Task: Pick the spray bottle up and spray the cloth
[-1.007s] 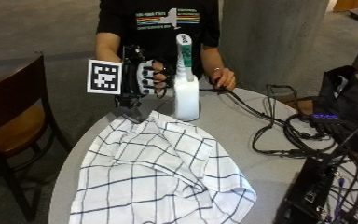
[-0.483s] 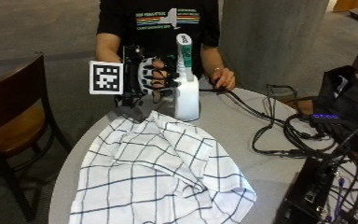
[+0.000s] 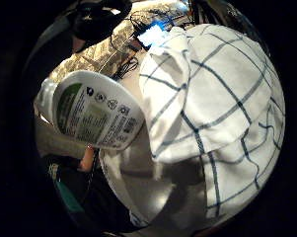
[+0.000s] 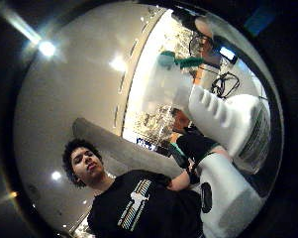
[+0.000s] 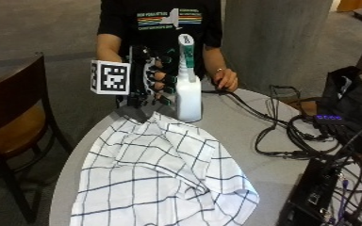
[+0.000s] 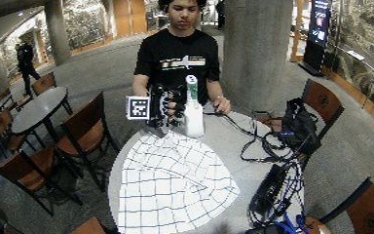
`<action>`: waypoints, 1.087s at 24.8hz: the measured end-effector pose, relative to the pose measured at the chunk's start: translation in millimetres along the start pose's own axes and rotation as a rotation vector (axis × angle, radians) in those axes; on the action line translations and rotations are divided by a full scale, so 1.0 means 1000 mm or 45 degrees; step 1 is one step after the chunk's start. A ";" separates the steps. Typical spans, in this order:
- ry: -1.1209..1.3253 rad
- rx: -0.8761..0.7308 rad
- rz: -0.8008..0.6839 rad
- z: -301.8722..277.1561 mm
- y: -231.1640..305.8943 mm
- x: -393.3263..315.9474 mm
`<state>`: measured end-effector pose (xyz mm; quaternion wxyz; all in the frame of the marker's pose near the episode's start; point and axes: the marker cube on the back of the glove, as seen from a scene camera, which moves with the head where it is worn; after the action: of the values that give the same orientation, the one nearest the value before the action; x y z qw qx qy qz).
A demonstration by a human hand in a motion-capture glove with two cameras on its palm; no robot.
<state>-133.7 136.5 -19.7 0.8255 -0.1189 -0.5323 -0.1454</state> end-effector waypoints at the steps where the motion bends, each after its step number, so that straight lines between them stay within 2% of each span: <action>1: -0.001 -0.005 0.002 0.001 0.001 0.000; 11: -0.030 -0.067 0.027 0.008 0.001 -0.002; 21: -0.035 -0.111 0.121 0.044 -0.008 -0.001; 27: -0.007 -0.084 0.115 0.066 -0.014 -0.001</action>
<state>-195.3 146.3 6.6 0.8253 -0.1703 -0.5236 -0.1252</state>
